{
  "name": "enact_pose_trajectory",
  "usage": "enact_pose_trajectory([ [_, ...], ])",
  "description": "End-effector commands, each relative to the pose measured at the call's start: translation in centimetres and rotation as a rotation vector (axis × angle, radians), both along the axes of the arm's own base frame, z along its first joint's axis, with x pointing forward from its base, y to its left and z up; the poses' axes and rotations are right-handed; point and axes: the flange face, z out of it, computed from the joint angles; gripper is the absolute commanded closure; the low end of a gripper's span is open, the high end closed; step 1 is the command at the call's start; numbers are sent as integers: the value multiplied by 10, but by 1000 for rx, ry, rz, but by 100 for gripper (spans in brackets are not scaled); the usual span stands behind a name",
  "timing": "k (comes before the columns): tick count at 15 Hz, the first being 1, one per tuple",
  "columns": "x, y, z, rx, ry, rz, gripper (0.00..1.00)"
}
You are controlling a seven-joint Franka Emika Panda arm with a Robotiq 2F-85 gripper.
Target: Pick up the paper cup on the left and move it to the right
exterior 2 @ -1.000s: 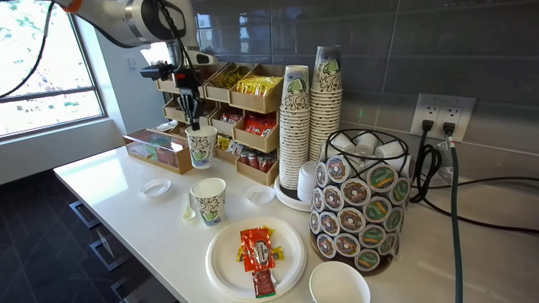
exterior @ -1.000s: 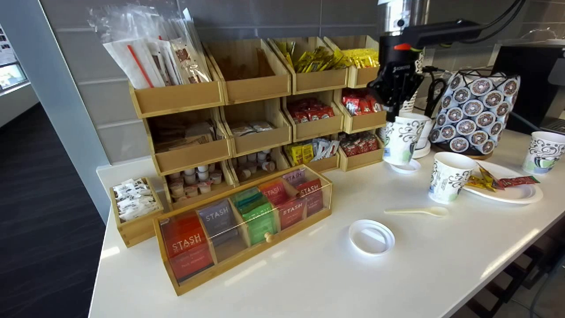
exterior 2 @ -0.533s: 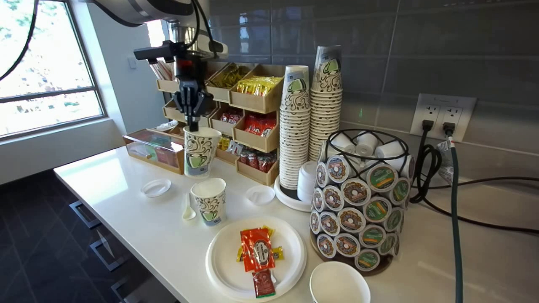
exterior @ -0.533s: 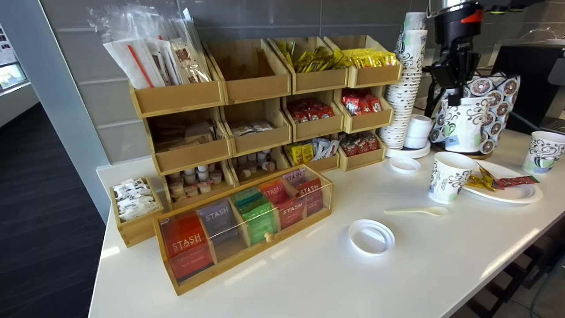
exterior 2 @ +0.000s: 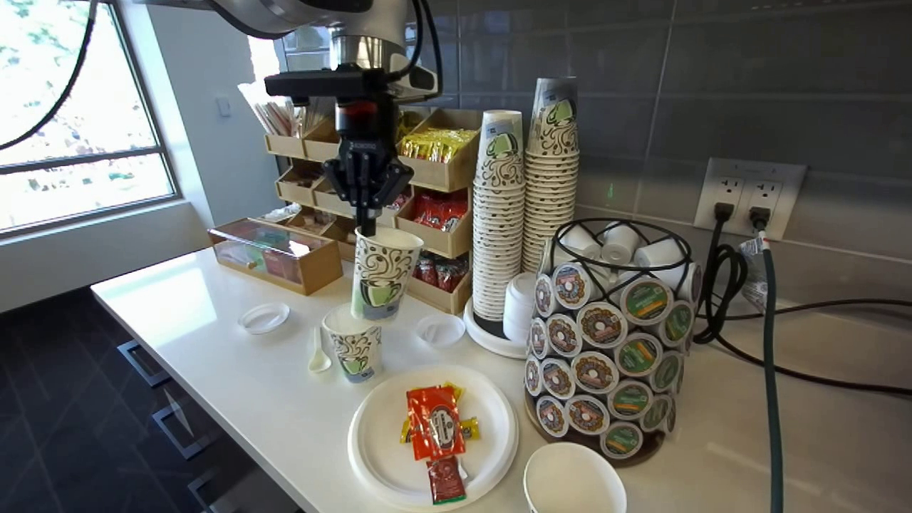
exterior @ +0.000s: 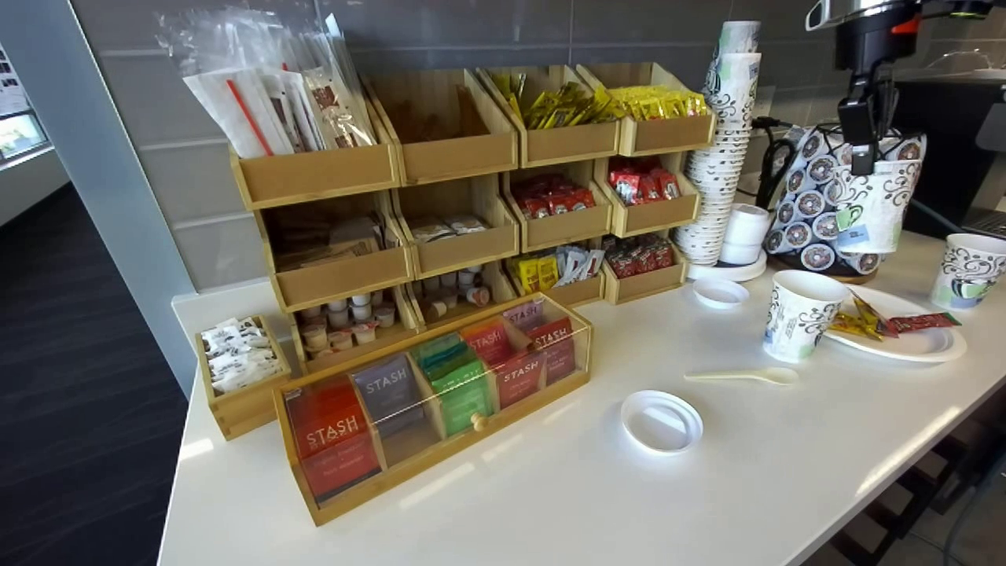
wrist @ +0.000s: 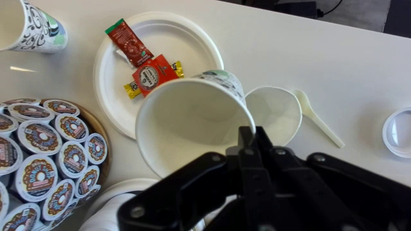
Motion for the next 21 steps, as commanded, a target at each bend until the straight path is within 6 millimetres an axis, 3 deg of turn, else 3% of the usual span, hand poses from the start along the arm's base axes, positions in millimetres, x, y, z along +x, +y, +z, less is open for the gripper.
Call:
enact_pose_trajectory([
  [1, -27, -41, 2, 21, -45, 10, 99],
  [5, -53, -80, -7, 30, -54, -76, 99],
  [10, -87, -112, -27, 34, -109, -222, 99],
  [11, -72, -110, -23, 21, -59, -168, 99],
  [21, -72, -115, -17, 10, -96, -179, 99],
])
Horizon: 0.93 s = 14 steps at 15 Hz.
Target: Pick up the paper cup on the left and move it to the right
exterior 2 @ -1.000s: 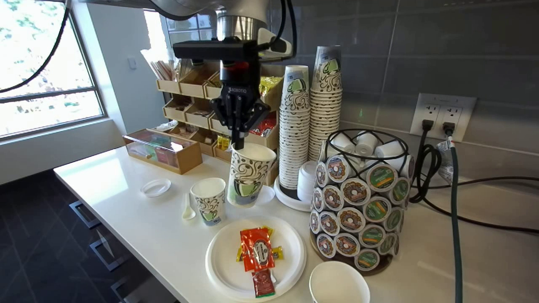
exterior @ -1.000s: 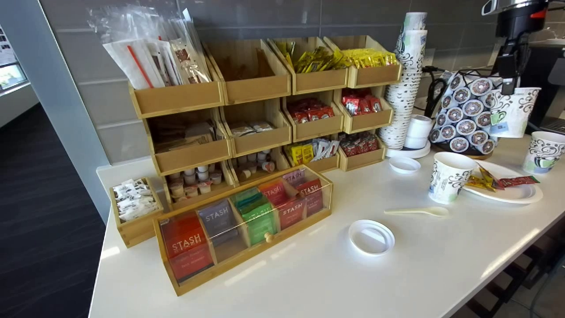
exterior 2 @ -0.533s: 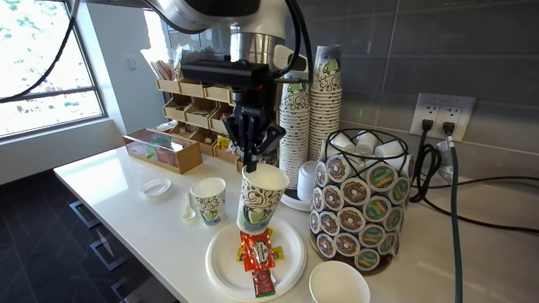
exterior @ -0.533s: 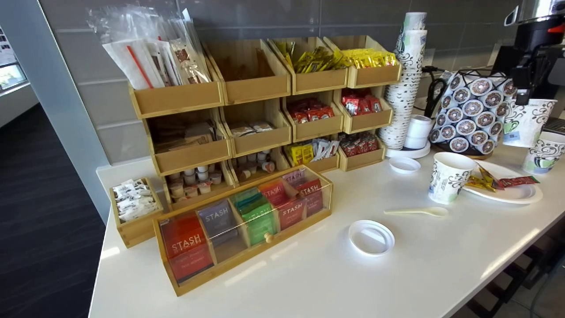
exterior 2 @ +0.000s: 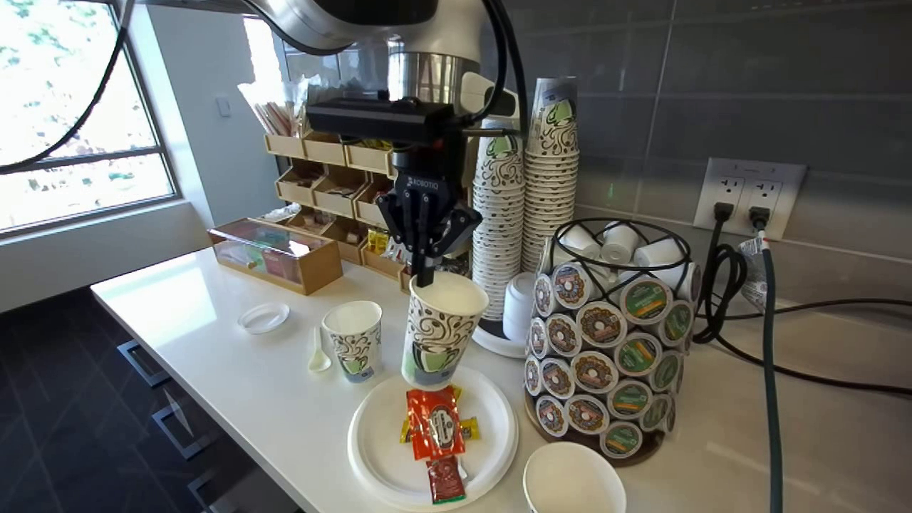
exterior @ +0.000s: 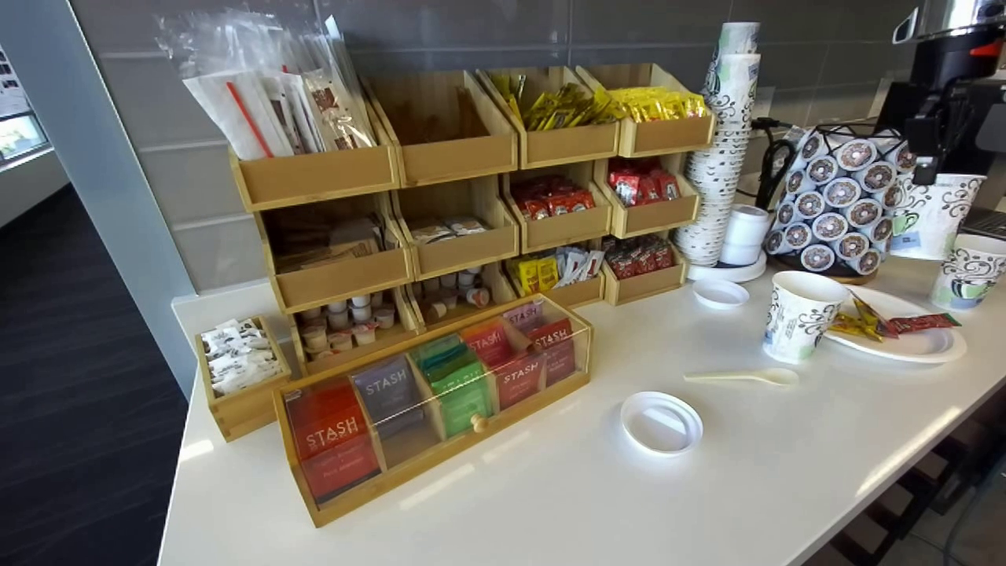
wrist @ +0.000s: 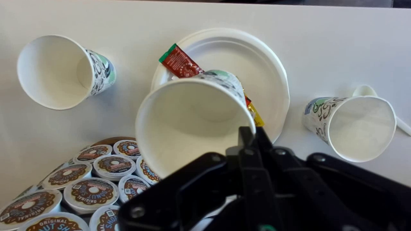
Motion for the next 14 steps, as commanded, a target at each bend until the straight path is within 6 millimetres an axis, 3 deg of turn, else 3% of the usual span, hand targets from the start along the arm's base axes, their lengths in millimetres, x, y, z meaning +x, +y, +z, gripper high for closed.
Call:
enact_pose_trajectory([
  [1, -3, -11, 10, -9, -43, -35, 99],
  [9, -51, -91, 39, -64, -143, -272, 99],
  [14, -71, -139, 29, -153, -206, -443, 99],
])
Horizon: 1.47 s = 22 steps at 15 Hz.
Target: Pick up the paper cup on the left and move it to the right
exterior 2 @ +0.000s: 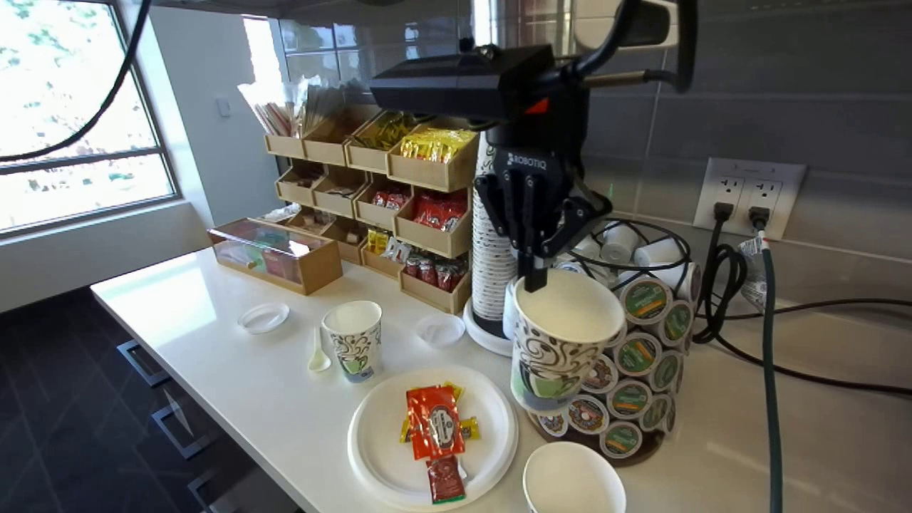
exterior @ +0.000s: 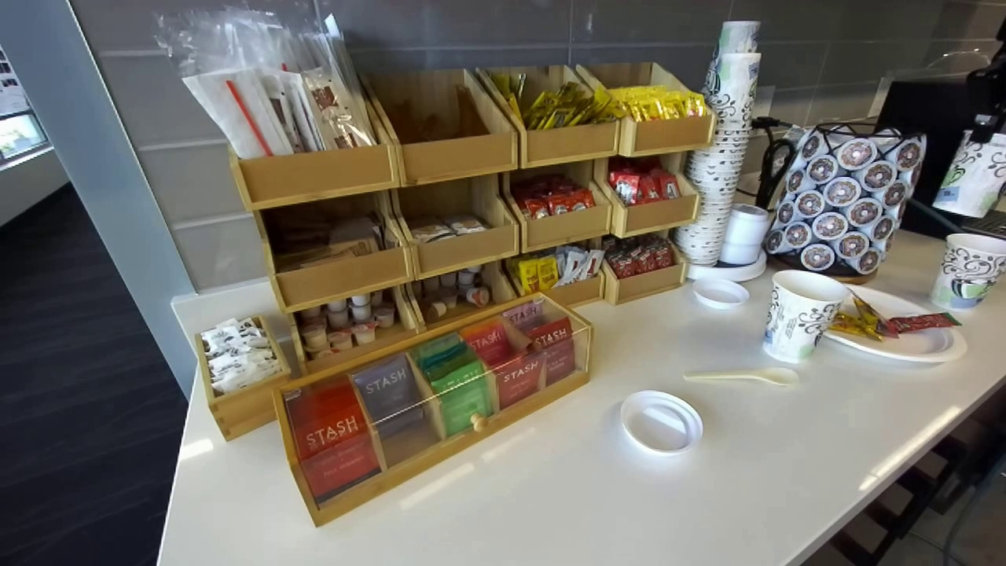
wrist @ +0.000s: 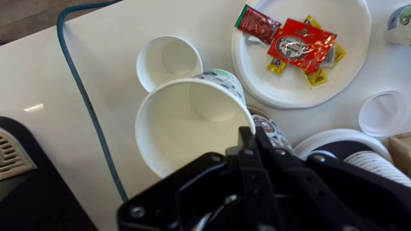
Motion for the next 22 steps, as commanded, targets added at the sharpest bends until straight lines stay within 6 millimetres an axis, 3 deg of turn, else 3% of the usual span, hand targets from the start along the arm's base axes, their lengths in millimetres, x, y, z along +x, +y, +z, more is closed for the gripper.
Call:
enact_pose_trajectory([
  [1, -2, -32, -15, -41, -39, -144, 99],
  [10, 1, -91, -60, -113, -28, -430, 99],
  [17, 1, -121, -85, -105, 9, -531, 99],
  [22, -3, -135, -126, -73, 69, -580, 99],
])
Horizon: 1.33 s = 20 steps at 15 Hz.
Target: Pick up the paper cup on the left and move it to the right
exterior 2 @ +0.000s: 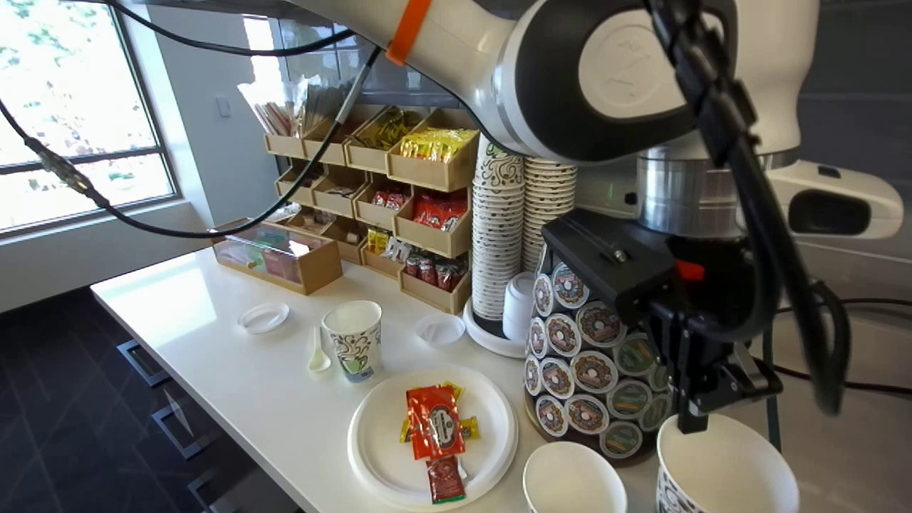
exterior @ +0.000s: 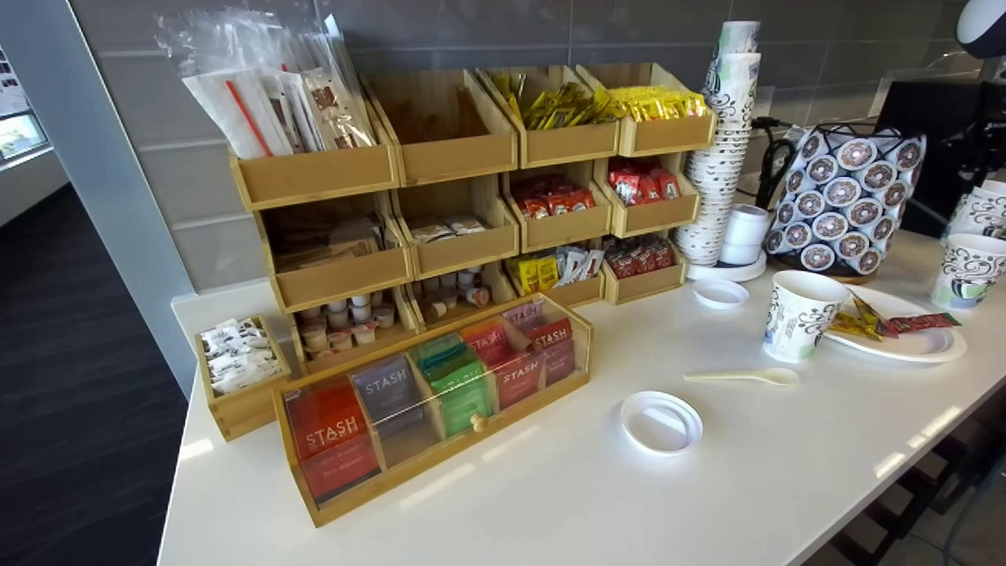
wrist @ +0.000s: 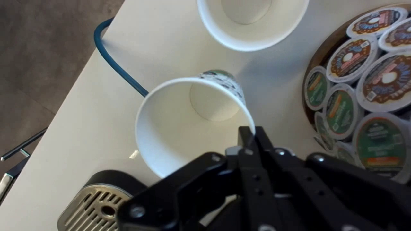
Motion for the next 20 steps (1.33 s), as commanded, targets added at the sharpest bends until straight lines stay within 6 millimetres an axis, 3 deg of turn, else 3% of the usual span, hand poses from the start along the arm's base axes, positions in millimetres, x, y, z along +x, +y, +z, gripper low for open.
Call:
enact_pose_trajectory([
  [1, 1, -12, -29, 47, 29, -54, 99],
  [5, 1, -18, -55, 68, 60, -91, 99],
  [8, 3, -20, -64, 84, 70, -103, 99],
  [9, 3, -21, -65, 89, 73, -108, 71],
  [11, 2, -24, -63, 109, 67, -111, 63],
  [14, -2, -28, -49, 146, 48, -102, 41],
  [19, -8, -26, -11, 231, -36, 38, 2],
  [20, -9, -22, -4, 238, -46, 92, 0],
])
